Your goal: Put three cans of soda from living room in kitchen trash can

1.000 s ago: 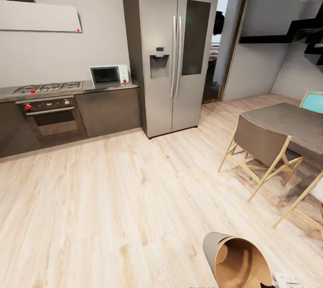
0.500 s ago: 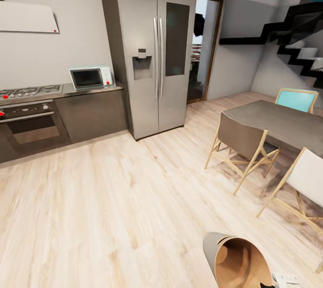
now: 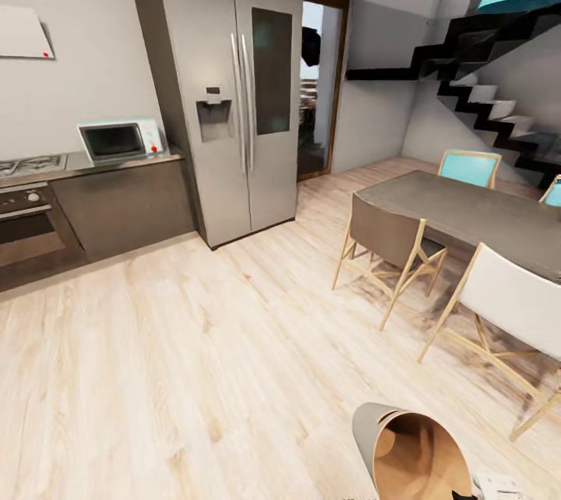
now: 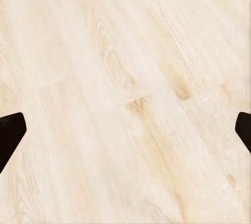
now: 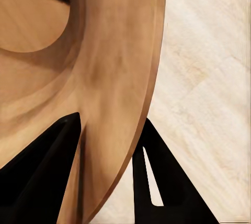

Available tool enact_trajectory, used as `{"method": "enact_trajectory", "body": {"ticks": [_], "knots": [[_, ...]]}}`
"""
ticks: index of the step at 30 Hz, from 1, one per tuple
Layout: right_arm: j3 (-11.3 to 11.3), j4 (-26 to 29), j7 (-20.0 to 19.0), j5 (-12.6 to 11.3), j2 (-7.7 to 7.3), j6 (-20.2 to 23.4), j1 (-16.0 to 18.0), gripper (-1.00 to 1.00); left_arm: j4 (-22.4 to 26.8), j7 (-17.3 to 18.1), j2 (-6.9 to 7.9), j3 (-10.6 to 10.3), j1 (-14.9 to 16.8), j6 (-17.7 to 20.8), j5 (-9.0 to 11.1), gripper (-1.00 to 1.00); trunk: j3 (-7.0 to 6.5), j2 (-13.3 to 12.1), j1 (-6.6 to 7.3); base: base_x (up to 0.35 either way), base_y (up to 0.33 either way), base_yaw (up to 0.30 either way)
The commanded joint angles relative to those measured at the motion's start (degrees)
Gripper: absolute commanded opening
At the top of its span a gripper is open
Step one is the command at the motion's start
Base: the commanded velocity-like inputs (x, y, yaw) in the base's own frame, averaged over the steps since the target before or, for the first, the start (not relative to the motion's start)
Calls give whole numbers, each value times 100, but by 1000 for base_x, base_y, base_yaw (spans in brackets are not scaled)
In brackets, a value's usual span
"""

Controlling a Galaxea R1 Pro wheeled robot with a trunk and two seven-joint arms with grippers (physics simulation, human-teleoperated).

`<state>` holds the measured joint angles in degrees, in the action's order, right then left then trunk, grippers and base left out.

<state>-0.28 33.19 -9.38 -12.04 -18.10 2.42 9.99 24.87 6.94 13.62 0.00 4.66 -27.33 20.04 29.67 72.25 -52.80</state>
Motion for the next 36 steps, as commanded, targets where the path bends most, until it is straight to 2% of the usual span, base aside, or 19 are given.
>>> {"method": "enact_trajectory", "body": {"ticks": [1,15,36], "knots": [[-7,10,-3,-18,0,-2,3,-100,0,0,0,0,0,0,0,100,-4,0,0,0,0,-238],[-7,8,-3,-18,0,-1,3,-100,0,-6,0,-9,0,0,-9,100,-46,0,0,17,-15,-238],[6,10,-3,0,0,-1,3,-100,-64,-31,-1,-55,0,5,-27,100,-95,0,0,168,-224,-225]]}}
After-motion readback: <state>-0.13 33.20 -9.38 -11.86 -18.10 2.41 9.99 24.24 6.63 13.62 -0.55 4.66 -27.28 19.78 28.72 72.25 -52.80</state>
